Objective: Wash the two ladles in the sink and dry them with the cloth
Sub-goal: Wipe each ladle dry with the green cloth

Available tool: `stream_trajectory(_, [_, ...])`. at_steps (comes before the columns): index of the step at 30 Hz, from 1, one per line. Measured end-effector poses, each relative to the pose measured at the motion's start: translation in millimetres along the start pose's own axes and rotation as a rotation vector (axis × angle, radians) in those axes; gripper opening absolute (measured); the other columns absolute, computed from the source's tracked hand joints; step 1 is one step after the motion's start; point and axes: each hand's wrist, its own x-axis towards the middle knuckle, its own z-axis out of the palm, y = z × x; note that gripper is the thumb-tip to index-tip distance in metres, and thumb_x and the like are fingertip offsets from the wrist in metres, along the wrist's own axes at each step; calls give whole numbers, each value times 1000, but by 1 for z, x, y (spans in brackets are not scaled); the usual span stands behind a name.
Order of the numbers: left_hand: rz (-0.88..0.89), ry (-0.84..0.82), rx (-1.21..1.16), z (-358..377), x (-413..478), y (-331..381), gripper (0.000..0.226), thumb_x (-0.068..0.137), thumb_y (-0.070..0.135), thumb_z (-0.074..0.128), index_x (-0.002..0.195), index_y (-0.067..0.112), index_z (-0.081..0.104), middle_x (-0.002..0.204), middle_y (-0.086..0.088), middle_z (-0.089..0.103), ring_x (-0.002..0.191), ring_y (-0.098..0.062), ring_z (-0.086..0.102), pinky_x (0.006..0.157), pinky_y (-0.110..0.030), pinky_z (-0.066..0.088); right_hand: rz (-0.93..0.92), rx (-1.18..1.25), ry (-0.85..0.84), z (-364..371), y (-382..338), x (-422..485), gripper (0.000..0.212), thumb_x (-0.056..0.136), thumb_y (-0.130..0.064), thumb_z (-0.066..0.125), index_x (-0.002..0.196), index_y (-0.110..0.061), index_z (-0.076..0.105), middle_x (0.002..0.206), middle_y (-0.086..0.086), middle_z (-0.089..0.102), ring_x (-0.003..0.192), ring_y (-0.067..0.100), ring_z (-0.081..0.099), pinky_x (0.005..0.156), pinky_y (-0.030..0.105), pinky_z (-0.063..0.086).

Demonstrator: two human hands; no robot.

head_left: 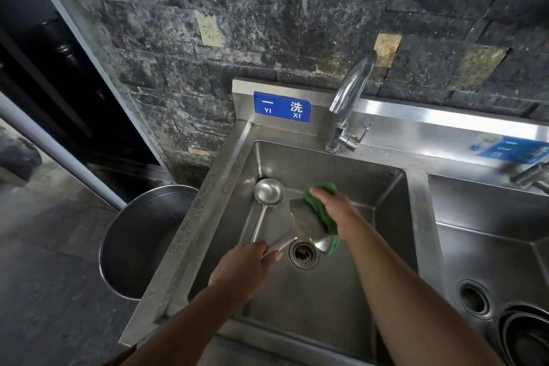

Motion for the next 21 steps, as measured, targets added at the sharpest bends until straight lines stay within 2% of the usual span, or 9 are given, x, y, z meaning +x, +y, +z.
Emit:
stream_trajectory(2, [-33, 8, -97, -7, 5, 2, 43, 93, 56, 42, 70, 20, 51, 69, -1, 61, 69, -23, 60, 58, -31, 40, 41, 89, 29, -6, 5, -2, 40, 76, -56, 70, 95, -22, 66, 101, 9, 71, 90, 28, 69, 87, 46, 57])
stream_trajectory(4, [-55, -7, -165, -13, 14, 3, 43, 95, 50, 44, 66, 18, 51, 61, 1, 55, 62, -21, 57, 55, -29, 36, -88, 40, 154, 3, 12, -17, 43, 77, -59, 64, 96, -20, 62, 98, 5, 69, 84, 22, 67, 75, 40, 58])
stream_trajectory(8, [7, -67, -92, -10, 19, 10, 41, 96, 48, 45, 72, 16, 53, 67, -2, 56, 66, -22, 55, 56, -29, 35, -594, -433, 302, 36, 24, -51, 45, 75, -53, 60, 108, -23, 66, 113, -4, 59, 104, 16, 55, 93, 36, 48])
stream_trajectory(10, [31, -71, -35, -3, 15, 16, 43, 96, 52, 42, 81, 14, 57, 77, -5, 64, 73, -25, 62, 61, -32, 46, -701, -712, 366, 44, 14, -52, 44, 75, -50, 59, 112, -26, 65, 114, -5, 59, 107, 18, 52, 95, 38, 46])
stream_trajectory(12, [34, -18, 27, 2, 11, 19, 45, 96, 55, 39, 91, 15, 60, 86, -8, 67, 82, -29, 65, 72, -39, 54, -631, -803, 314, 42, -5, -44, 41, 76, -52, 55, 105, -25, 63, 105, -3, 62, 100, 22, 57, 88, 40, 50])
stream_trajectory(14, [25, 35, 48, 4, 6, 20, 44, 94, 57, 41, 93, 16, 59, 89, -7, 68, 85, -31, 65, 73, -40, 54, -438, -674, 172, 31, -24, -28, 31, 76, -52, 58, 89, -24, 61, 92, -1, 66, 89, 23, 63, 80, 37, 54])
stream_trajectory(16, [24, 51, 33, 4, 1, 18, 43, 91, 58, 44, 89, 18, 59, 85, -3, 68, 82, -27, 65, 72, -38, 55, -232, -453, 25, 14, -37, -9, 27, 76, -48, 68, 81, -22, 65, 88, 3, 71, 86, 25, 68, 84, 40, 56])
stream_trajectory(18, [-2, 25, -16, 0, 0, 14, 37, 89, 53, 50, 83, 18, 57, 77, 1, 65, 73, -21, 64, 66, -33, 54, -9, -189, -64, -8, -37, 1, 28, 75, -43, 75, 89, -20, 68, 93, 12, 73, 88, 30, 70, 89, 47, 57])
stream_trajectory(21, [-55, -17, -127, -8, 7, 12, 31, 90, 39, 54, 70, 15, 52, 65, 2, 56, 58, -14, 54, 50, -24, 38, 264, 268, -119, -34, -7, 5, 40, 81, -40, 72, 108, -11, 67, 91, 16, 72, 84, 31, 69, 77, 44, 59])
